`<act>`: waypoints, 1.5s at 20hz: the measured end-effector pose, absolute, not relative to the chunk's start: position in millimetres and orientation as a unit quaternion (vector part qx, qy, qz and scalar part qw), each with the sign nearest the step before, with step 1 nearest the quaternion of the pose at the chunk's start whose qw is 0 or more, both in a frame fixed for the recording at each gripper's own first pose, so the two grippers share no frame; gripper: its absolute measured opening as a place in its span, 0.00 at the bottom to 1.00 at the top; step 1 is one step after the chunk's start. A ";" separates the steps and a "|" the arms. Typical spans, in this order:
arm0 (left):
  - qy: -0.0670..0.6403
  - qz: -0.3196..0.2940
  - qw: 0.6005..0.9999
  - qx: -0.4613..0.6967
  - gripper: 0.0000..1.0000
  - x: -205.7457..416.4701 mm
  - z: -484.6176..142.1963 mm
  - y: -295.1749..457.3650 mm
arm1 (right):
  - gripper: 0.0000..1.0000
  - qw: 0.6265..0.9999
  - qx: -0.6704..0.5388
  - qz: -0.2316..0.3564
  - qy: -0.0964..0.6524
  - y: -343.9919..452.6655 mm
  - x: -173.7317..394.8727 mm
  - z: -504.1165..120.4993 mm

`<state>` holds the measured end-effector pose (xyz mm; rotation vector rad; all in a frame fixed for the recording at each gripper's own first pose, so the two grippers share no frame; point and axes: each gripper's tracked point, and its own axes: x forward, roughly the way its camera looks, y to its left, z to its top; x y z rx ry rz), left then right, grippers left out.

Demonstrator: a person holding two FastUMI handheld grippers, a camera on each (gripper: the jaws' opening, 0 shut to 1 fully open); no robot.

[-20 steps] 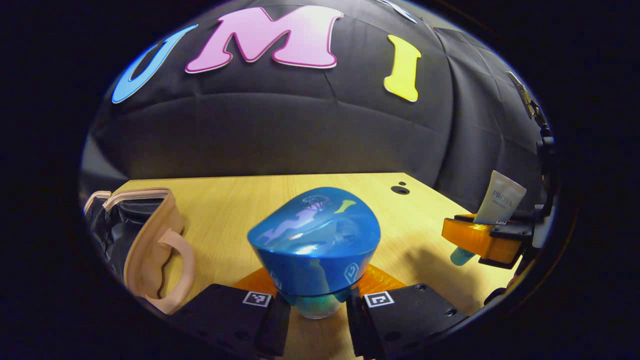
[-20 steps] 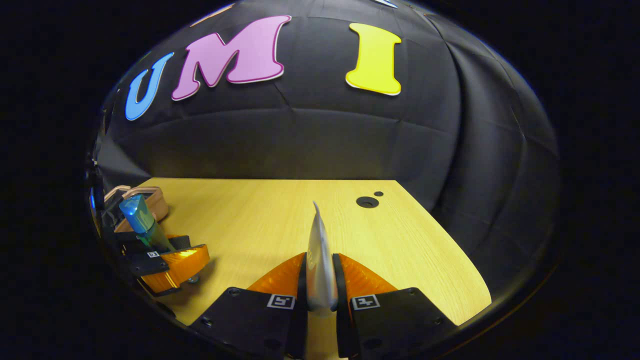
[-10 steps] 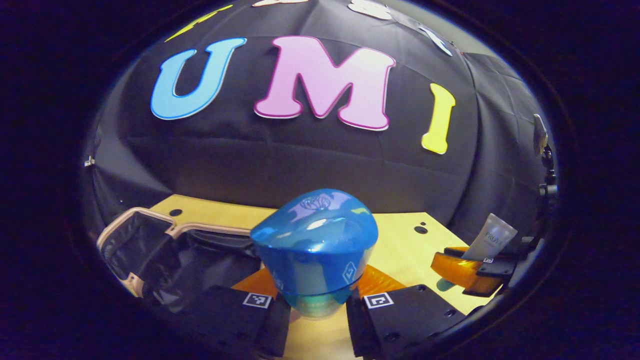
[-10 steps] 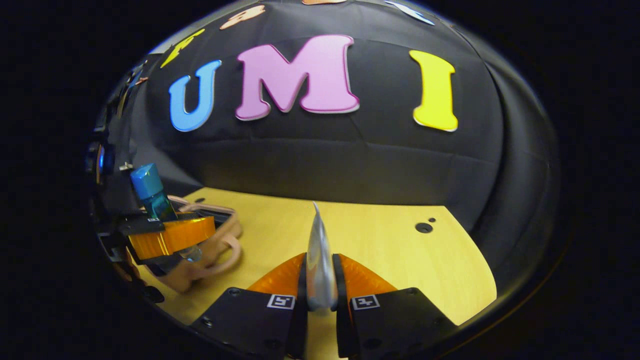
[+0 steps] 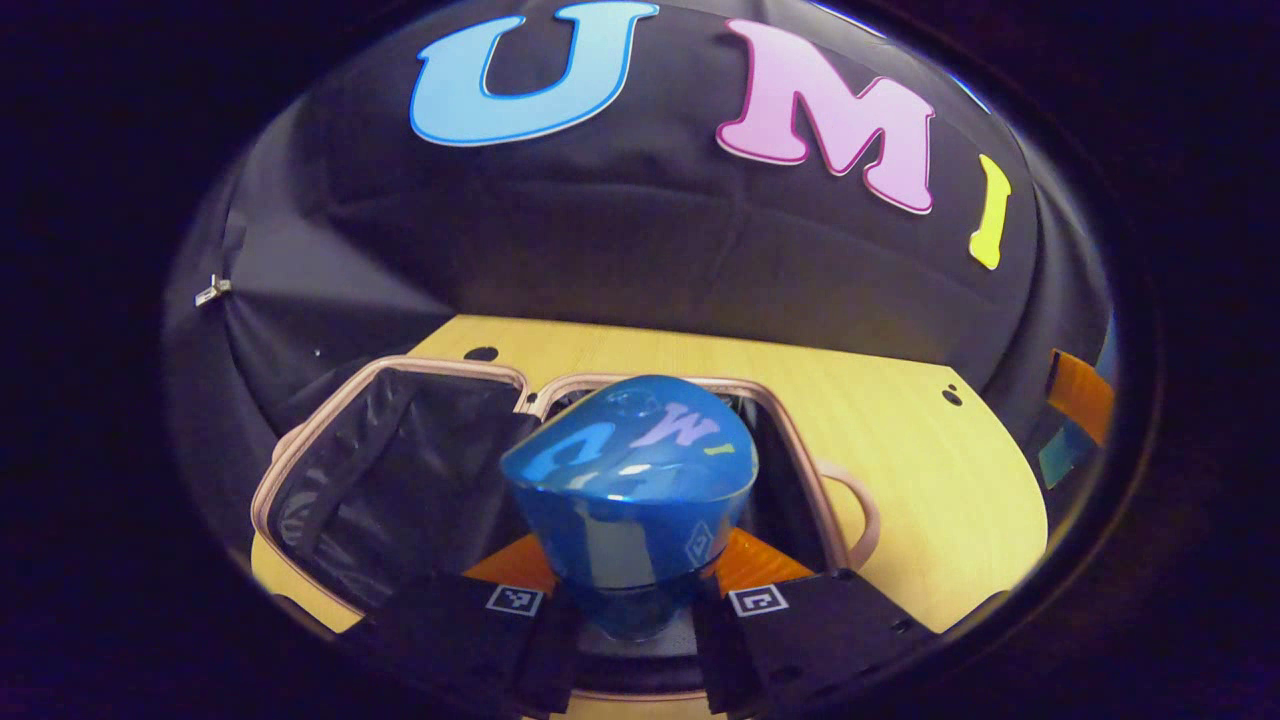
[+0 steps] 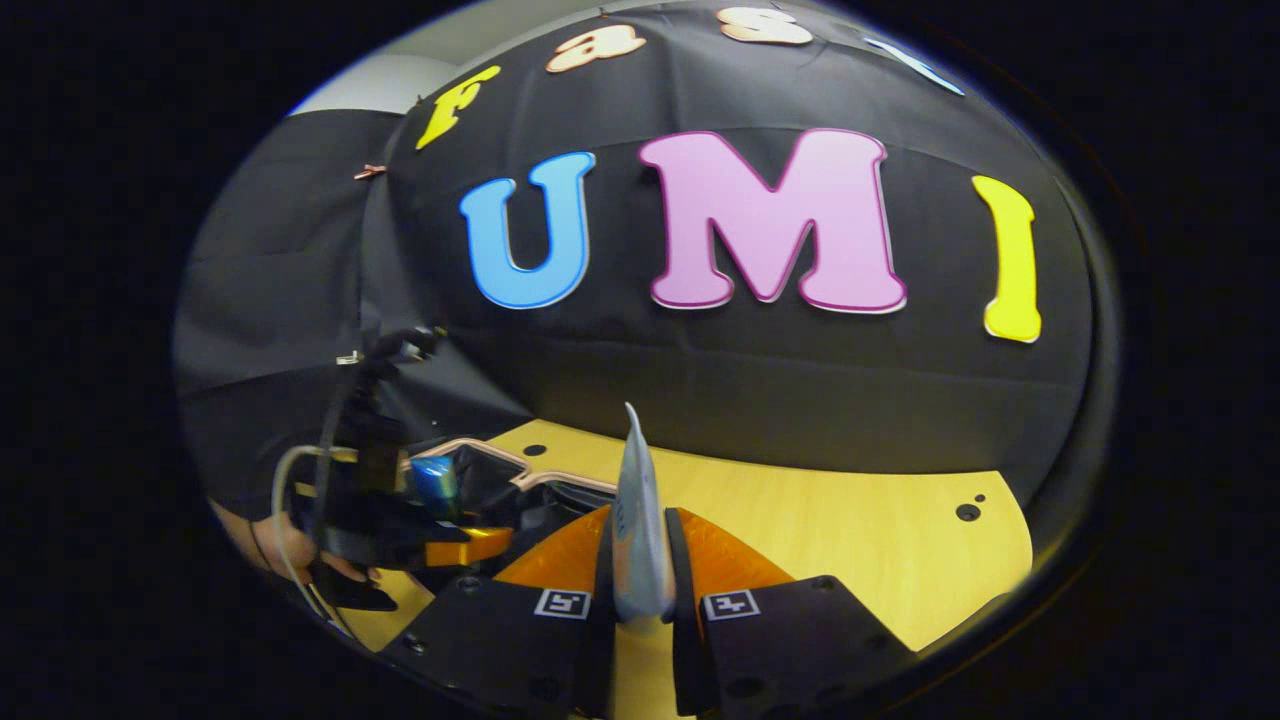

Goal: First open the suitcase, pack the skin care products into it, and then close the suitcase.

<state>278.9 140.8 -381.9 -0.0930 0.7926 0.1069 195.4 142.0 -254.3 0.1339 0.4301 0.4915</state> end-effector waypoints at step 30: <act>0.311 0.163 0.935 -0.057 0.96 193.2 -207.3 244.1 | 0.26 0.890 0.046 0.230 0.391 257.2 208.2 -370.4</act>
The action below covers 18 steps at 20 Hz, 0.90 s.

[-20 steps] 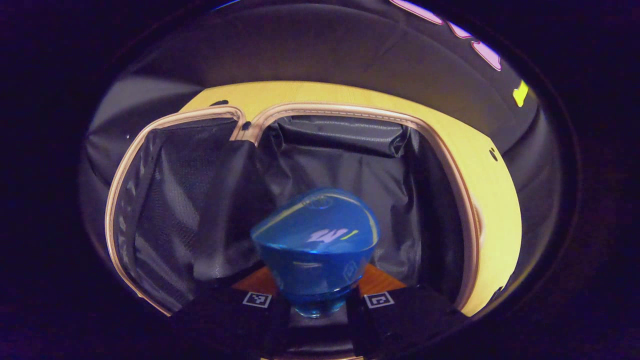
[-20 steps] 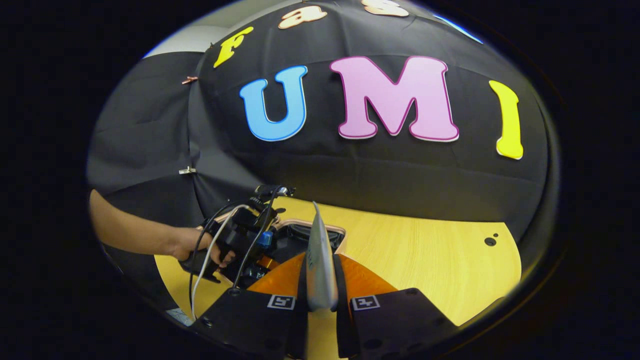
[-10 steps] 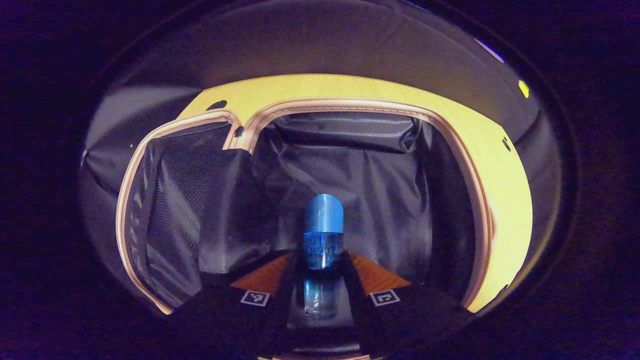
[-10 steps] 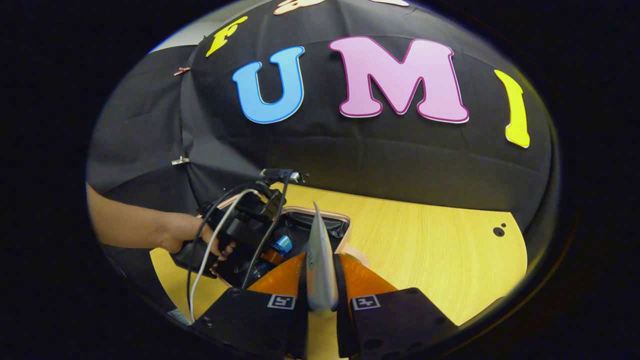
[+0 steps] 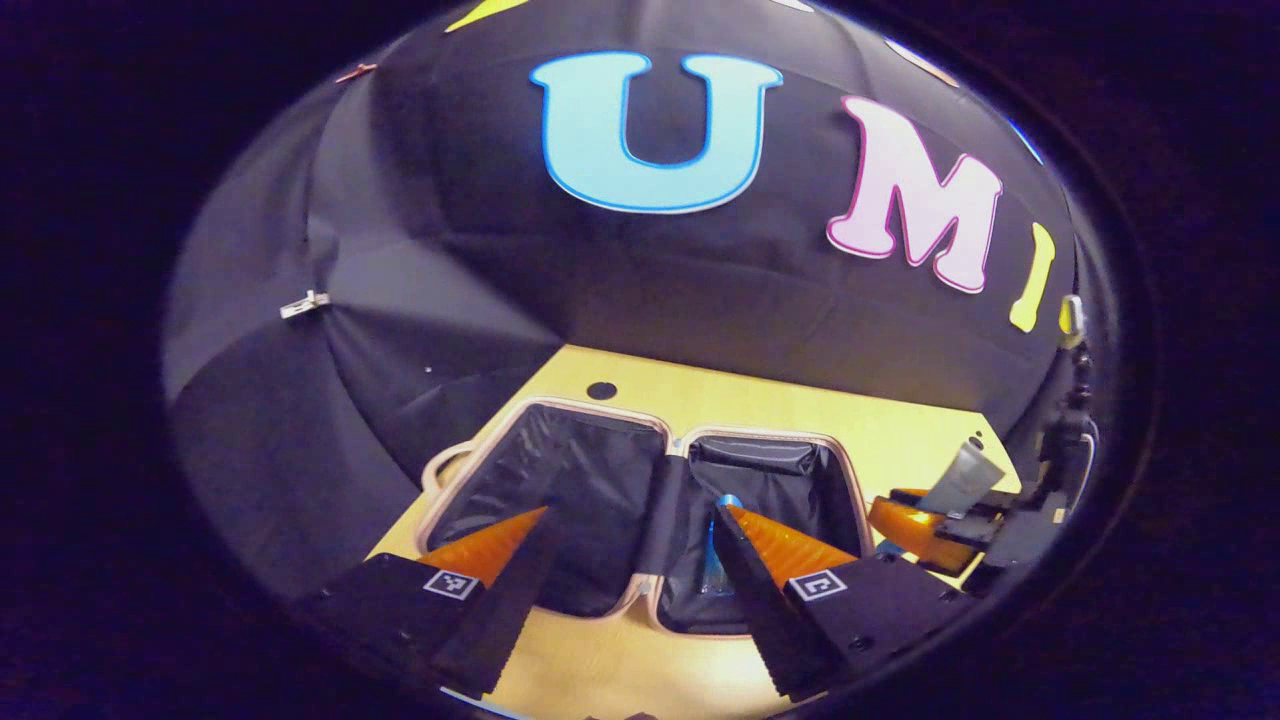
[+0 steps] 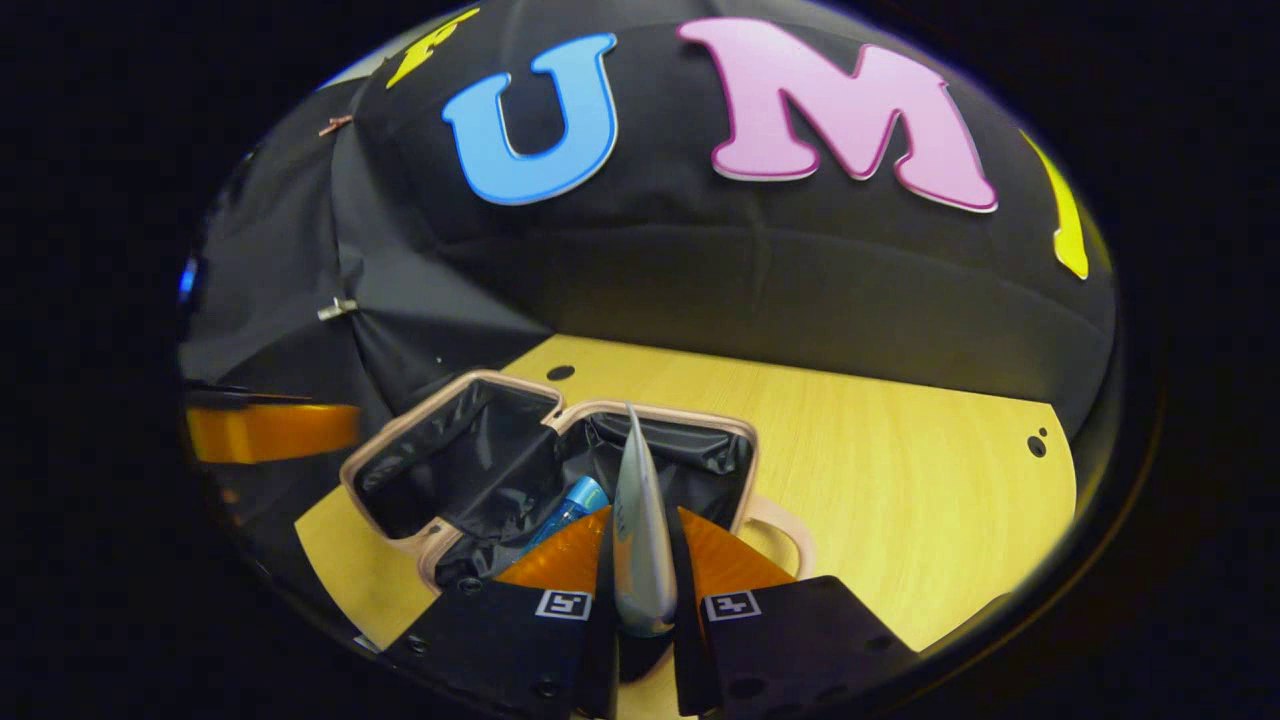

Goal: First open the suitcase, pack the skin care products into it, and then close the suitcase.

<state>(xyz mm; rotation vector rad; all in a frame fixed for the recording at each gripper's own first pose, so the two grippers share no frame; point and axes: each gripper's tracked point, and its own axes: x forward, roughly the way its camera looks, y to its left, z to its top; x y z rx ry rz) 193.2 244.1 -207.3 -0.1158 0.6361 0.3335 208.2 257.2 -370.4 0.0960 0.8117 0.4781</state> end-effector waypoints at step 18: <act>0.321 0.264 0.907 -0.071 0.96 83.3 -235.2 340.9 | 0.99 0.823 0.031 0.115 0.555 292.2 185.4 -451.7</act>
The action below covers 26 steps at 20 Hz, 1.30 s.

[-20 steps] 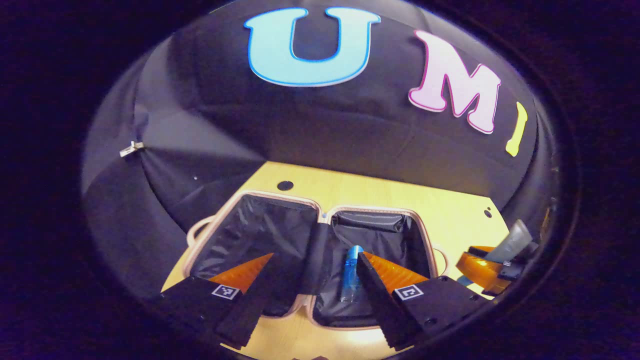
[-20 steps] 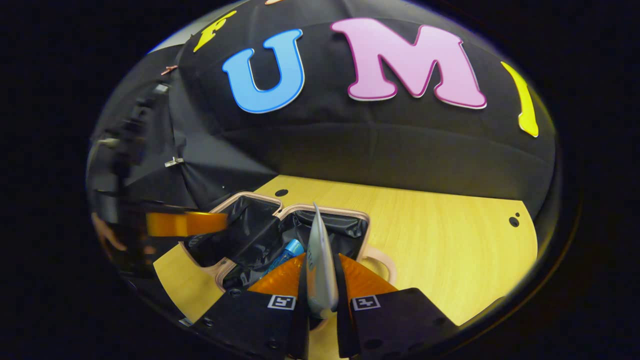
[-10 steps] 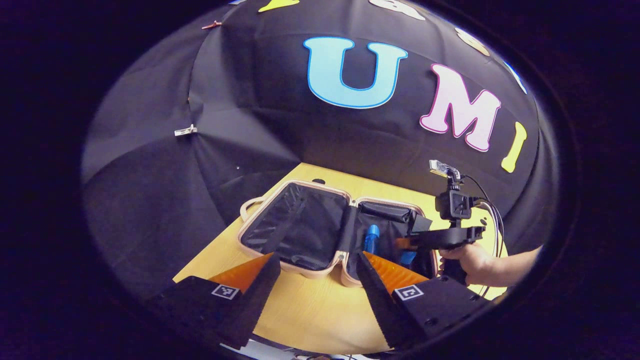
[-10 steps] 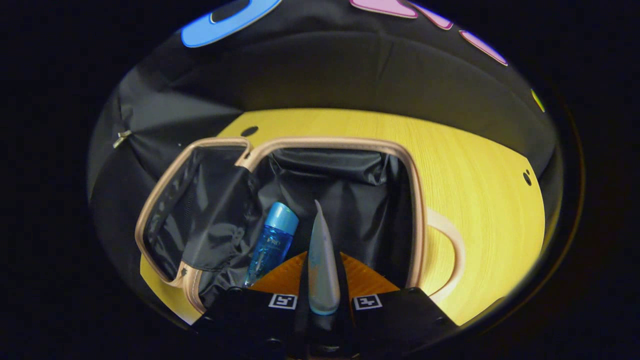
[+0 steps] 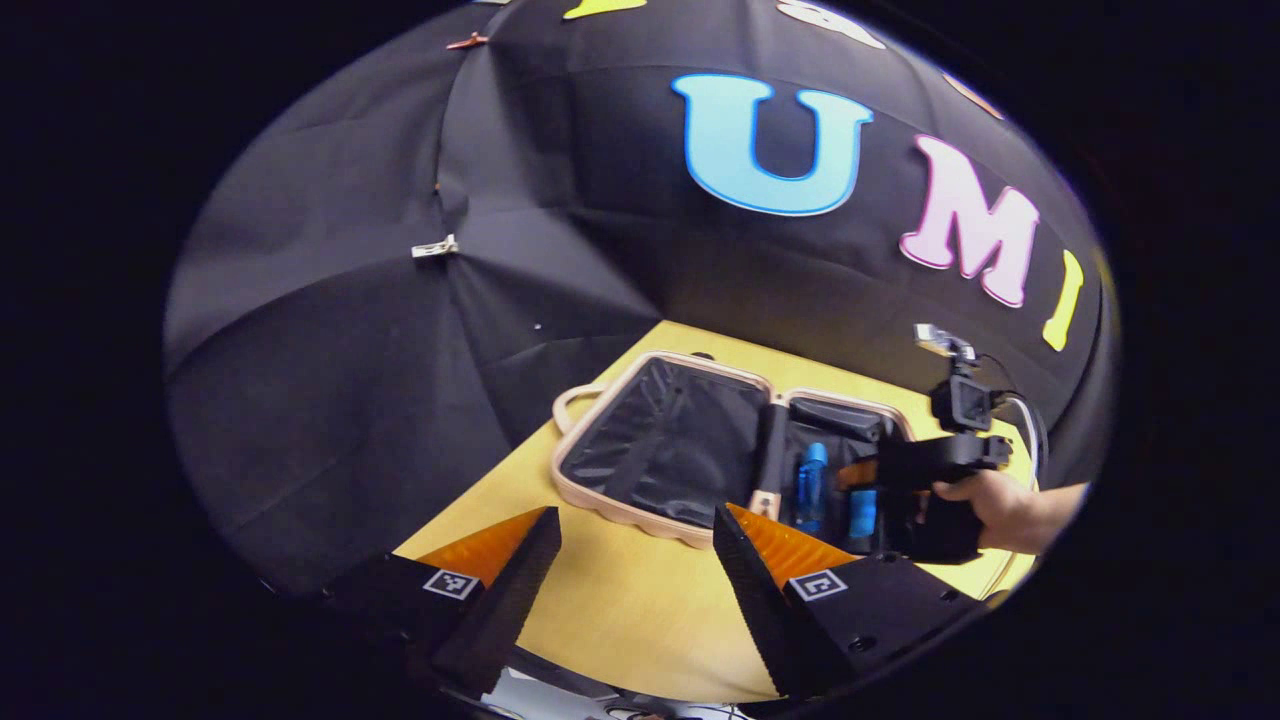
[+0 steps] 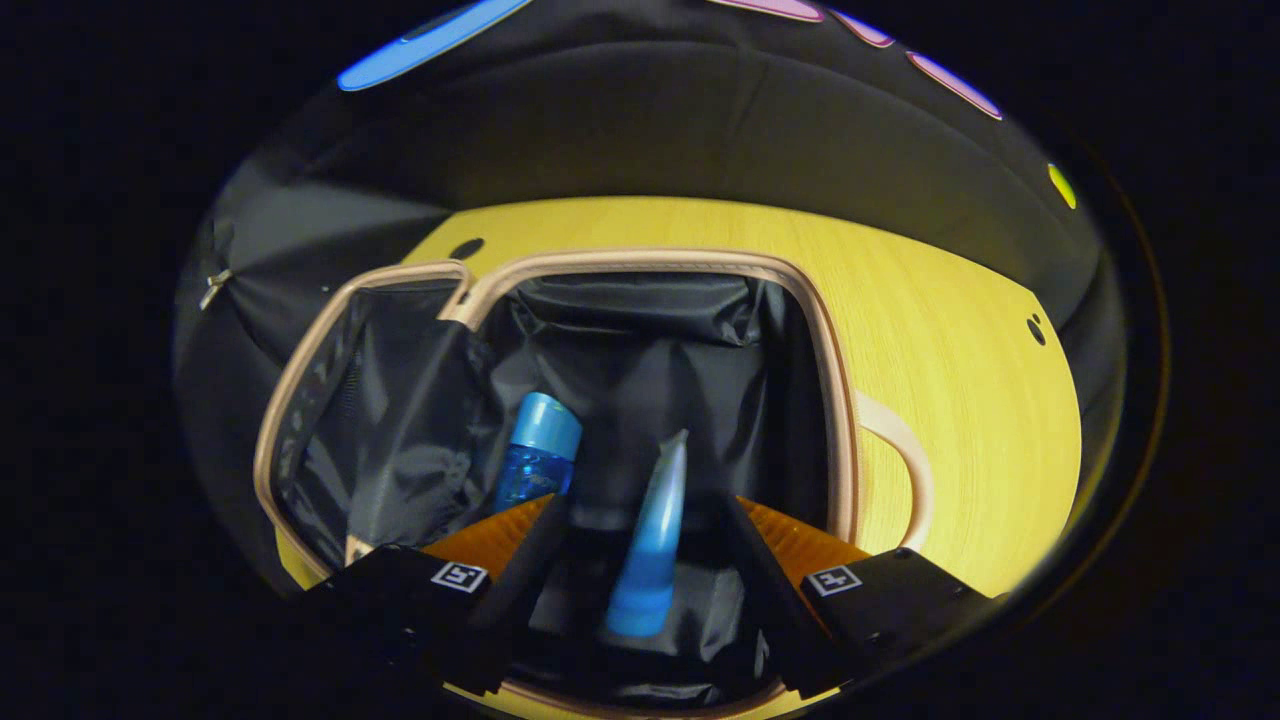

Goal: First open the suitcase, pack the skin care products into it, and then close the suitcase.

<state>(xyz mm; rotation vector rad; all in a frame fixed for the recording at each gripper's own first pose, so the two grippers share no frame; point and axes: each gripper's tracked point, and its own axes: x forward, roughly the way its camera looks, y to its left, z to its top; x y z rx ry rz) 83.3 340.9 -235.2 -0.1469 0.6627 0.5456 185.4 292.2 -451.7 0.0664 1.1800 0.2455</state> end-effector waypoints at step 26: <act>0.313 0.256 0.797 -0.449 0.19 242.0 -394.9 530.0 | 0.99 0.901 0.066 0.161 0.397 161.1 39.2 -313.7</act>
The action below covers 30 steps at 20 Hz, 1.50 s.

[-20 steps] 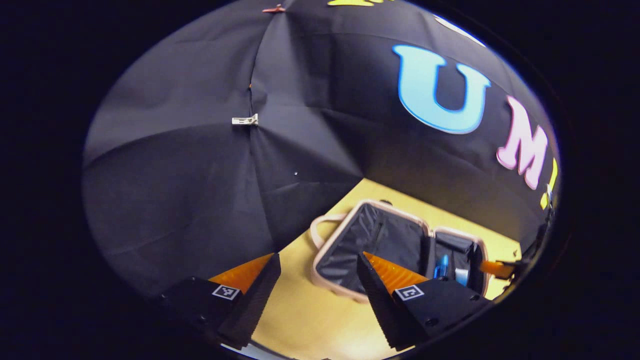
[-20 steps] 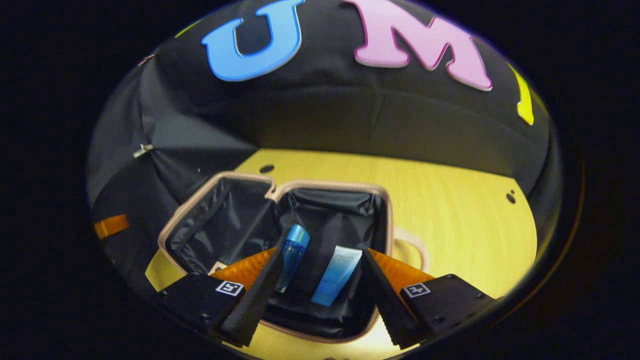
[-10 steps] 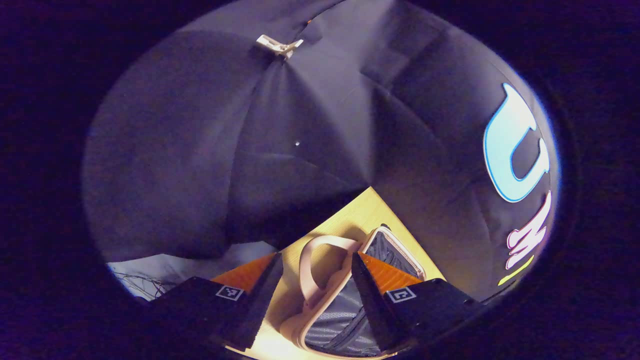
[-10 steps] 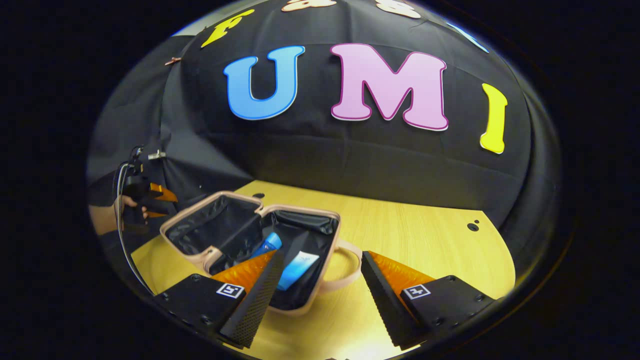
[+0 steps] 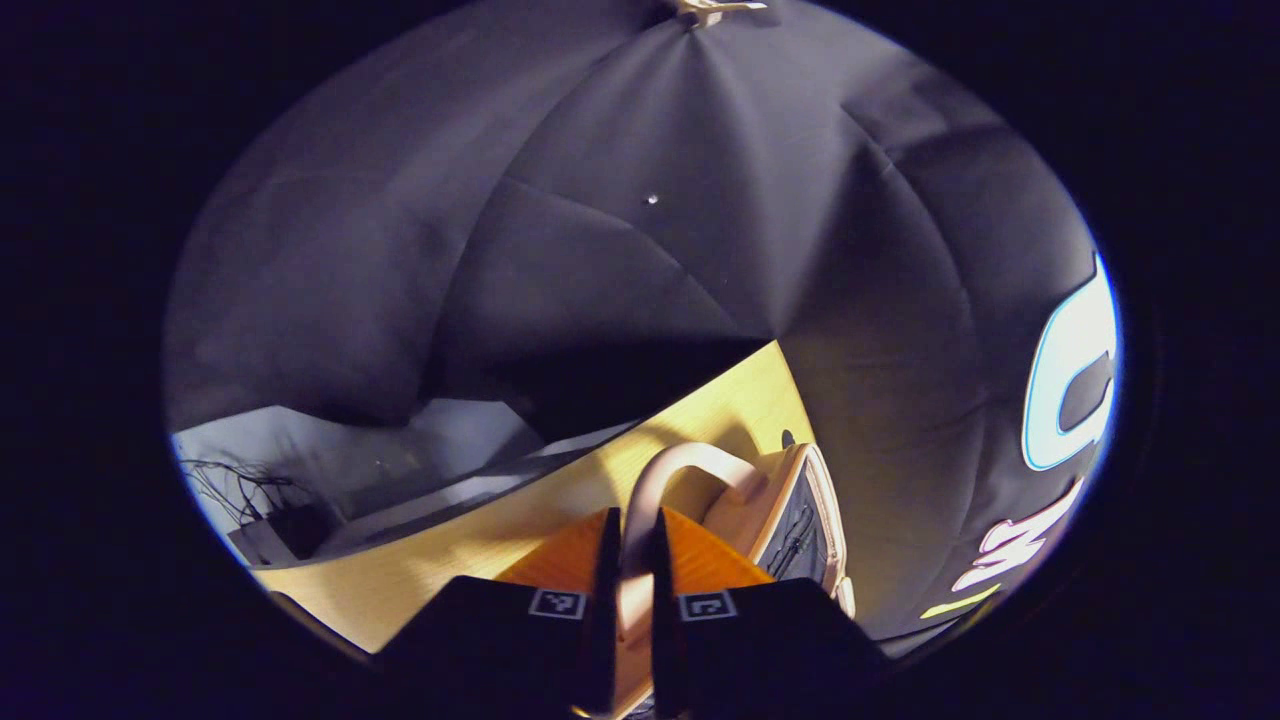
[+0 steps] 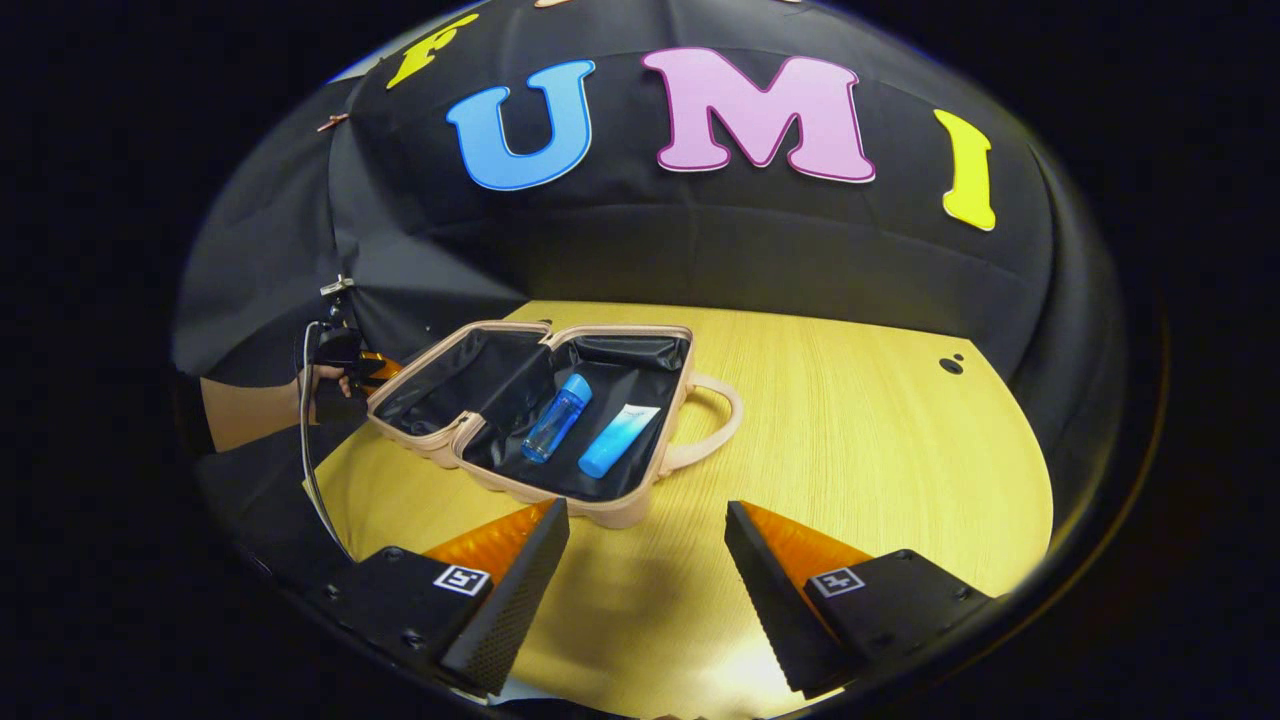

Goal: First open the suitcase, pack the skin care products into it, and then close the suitcase.

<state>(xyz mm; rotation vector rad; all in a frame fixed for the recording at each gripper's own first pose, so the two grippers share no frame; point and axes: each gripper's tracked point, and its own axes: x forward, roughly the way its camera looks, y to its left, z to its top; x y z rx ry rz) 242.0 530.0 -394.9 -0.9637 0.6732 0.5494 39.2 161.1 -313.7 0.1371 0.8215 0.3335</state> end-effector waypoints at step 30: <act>0.380 0.003 0.911 -0.161 0.02 300.7 -290.4 15.3 | 0.99 0.960 0.058 0.067 0.266 -48.3 162.8 -237.8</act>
